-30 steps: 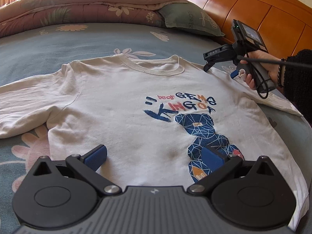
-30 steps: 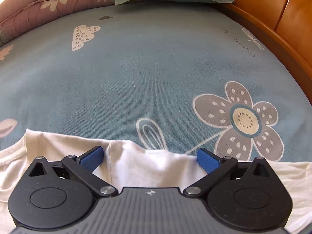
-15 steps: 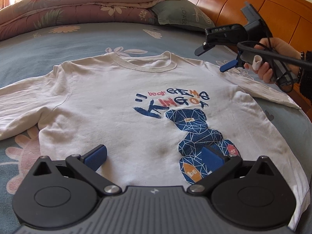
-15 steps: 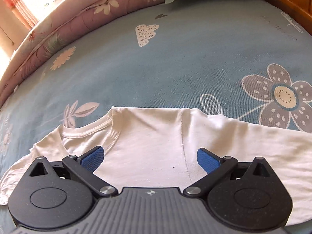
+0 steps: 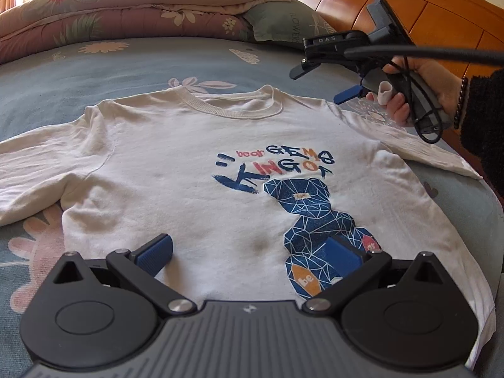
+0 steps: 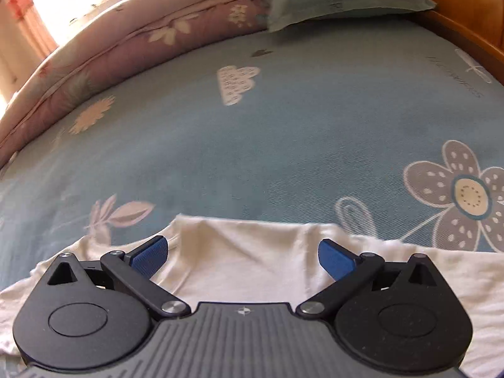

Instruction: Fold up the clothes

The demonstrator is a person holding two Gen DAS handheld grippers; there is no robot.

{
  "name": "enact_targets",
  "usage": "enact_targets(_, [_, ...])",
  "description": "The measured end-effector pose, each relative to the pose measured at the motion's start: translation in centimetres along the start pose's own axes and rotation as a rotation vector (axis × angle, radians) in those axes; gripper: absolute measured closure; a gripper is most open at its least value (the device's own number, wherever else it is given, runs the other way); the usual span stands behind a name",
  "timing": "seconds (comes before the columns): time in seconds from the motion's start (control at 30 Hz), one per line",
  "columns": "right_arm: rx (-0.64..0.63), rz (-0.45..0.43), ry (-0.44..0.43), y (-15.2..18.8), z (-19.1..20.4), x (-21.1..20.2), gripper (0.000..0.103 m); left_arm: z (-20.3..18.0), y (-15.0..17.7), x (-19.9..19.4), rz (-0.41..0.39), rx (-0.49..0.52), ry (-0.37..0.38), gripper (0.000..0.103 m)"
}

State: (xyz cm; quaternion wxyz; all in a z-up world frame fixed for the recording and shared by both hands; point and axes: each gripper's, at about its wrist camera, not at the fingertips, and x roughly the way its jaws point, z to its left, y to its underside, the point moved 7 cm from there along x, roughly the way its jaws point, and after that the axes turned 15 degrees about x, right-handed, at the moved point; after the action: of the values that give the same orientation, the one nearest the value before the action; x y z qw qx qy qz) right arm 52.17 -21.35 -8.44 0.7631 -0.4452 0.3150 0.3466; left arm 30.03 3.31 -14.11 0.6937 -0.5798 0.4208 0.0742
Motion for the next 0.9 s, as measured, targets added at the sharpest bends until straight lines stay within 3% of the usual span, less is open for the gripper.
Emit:
enact_targets(0.2, [-0.181, 0.122, -0.003, 4.4, 5.3, 1.0, 0.000, -0.1, 0.0, 0.0, 0.004, 0.000, 0.014, 0.001])
enact_targets(0.3, [-0.239, 0.142, 0.048, 5.8, 6.5, 3.1, 0.000, 0.0, 0.3, 0.3, 0.015, -0.001, 0.013, 0.001])
enact_targets(0.43, [-0.276, 0.083, 0.106, 5.3, 7.2, 5.3, 0.000, 0.3, 0.3, 0.4, 0.007, -0.016, 0.024, 0.001])
enact_targets(0.57, [-0.184, 0.038, 0.081, 3.3, 7.1, 6.0, 0.000, 0.3, 0.4, 0.5, 0.001, -0.017, 0.029, 0.001])
enact_targets(0.73, [-0.090, 0.014, -0.060, 1.9, 6.8, 1.7, 0.000, 0.2, 0.4, 0.5, 0.003, -0.010, 0.024, 0.001])
enact_targets(0.9, [-0.047, -0.034, -0.062, 1.9, 3.1, -4.6, 0.000, 0.2, 0.4, 0.5, 0.006, -0.004, 0.016, 0.001])
